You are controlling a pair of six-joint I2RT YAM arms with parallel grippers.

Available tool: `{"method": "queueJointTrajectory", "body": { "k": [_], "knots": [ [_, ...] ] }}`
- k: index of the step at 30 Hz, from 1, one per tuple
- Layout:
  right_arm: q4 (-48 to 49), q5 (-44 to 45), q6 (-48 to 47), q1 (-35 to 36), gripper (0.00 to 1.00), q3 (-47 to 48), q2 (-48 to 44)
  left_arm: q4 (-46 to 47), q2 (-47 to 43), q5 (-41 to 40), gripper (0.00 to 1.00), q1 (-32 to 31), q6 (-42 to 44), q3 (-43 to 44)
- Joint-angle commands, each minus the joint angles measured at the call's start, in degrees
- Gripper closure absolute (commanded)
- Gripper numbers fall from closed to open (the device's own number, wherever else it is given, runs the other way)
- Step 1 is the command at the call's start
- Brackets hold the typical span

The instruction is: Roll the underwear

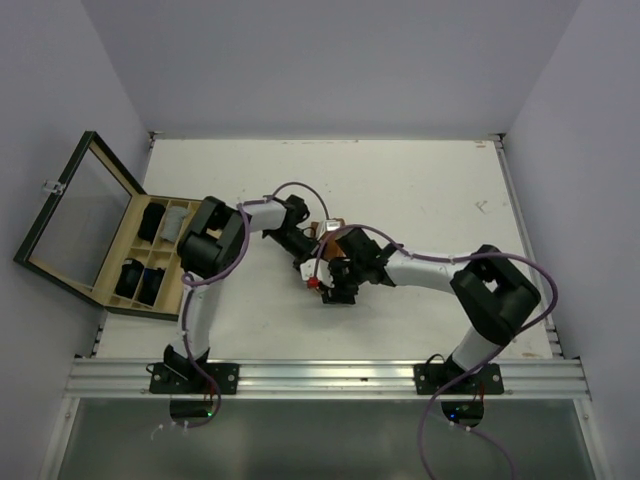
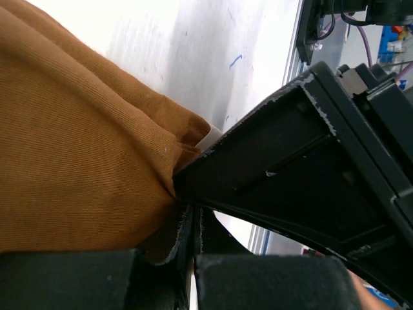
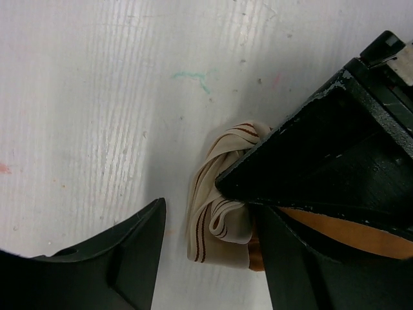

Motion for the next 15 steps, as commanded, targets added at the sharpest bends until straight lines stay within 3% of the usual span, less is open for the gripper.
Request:
{"method": "queueJointTrajectory", "body": {
  "k": [1, 6, 9, 10, 12, 13, 14, 15],
  "knots": [
    [4.6, -3.5, 1.1, 0.9, 0.38, 2.4, 1.2, 3.7, 4.6, -24.8, 1.0, 1.7, 4.1, -5.9],
    [7.4, -4.2, 1.3, 2.6, 0.43, 2.2, 3.3, 3.1, 3.8, -24.0, 1.0, 3.2, 3.8, -6.9],
    [8.5, -4.1, 1.8, 4.2, 0.54, 2.3, 6.1, 3.1, 3.4, -23.2, 1.0, 4.0, 3.2, -7.1],
    [9.4, -4.1, 2.3, 4.4, 0.63, 2.2, 6.7, 3.1, 3.0, -22.8, 1.0, 4.4, 3.2, -7.2],
    [9.9, -4.7, 4.7, 4.6, 0.72, 2.4, 8.1, 3.6, 2.1, -22.8, 1.0, 4.6, 2.4, -7.4],
    [9.3, -5.2, 5.2, 4.6, 0.84, 2.6, 9.0, 4.4, 0.3, -22.8, 0.96, 4.6, 2.0, -8.1],
    [9.1, -5.9, 5.9, 4.6, 0.9, 3.1, 9.3, 5.2, -0.8, -22.4, 0.86, 4.8, 1.8, -8.8],
    [9.2, -6.5, 6.4, 4.3, 0.94, 3.1, 9.6, 5.9, -3.6, -22.3, 0.84, 4.9, 0.8, -9.4]
  ]
}}
